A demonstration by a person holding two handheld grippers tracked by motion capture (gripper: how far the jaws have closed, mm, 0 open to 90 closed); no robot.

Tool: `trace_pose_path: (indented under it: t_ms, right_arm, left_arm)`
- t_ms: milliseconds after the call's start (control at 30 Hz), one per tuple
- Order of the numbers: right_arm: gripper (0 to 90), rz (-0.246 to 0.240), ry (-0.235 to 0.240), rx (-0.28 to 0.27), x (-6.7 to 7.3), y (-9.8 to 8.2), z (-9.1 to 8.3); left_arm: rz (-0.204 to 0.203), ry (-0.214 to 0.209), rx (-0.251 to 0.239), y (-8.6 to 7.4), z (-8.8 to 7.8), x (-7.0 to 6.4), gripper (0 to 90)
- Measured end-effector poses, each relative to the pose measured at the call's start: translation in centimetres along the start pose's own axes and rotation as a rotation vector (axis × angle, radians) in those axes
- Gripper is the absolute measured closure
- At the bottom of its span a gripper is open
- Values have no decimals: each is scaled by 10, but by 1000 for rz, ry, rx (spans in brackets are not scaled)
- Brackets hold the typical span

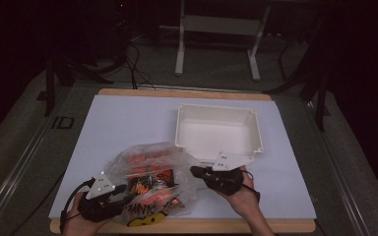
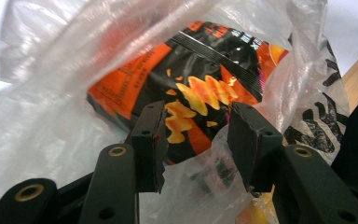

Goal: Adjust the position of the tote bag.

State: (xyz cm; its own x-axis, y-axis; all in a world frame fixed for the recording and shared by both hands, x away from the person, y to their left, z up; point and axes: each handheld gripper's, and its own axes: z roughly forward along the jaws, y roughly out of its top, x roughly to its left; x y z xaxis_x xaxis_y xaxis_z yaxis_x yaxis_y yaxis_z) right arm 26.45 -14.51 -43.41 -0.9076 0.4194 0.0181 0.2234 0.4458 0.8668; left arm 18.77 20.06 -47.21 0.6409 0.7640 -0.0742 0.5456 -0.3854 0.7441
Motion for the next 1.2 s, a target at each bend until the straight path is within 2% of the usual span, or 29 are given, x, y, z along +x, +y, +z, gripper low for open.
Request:
trace_pose_path:
  t_ms: [67,167,333,667,833,1000,1067,1200]
  right_arm:
    - [869,-18,42,36,7,-1,17]
    - [848,-27,76,83,11,-3,36]
    - [838,-9,132,143,13,-8,54]
    - [782,-14,208,226,16,-25,56]
    - [689,-24,240,261,19,-34,55]
    - [538,-33,258,288,21,-41,54]
    - [503,-46,258,306,22,-43,54]
    - [492,-56,265,327,24,-47,55]
  left_arm:
    - [2,-8,3,-1,2,-2,571]
    - [3,-18,11,-3,3,-4,571]
    - [1,-26,17,-7,3,-5,560]
    - [-22,-57,51,-22,2,-5,525]
    - [-19,-64,78,-27,3,-6,501]
    - [-18,-78,88,-33,3,-7,470]
    - [-17,-84,91,-35,3,-7,458]
    - [-14,-90,107,-39,4,-8,443]
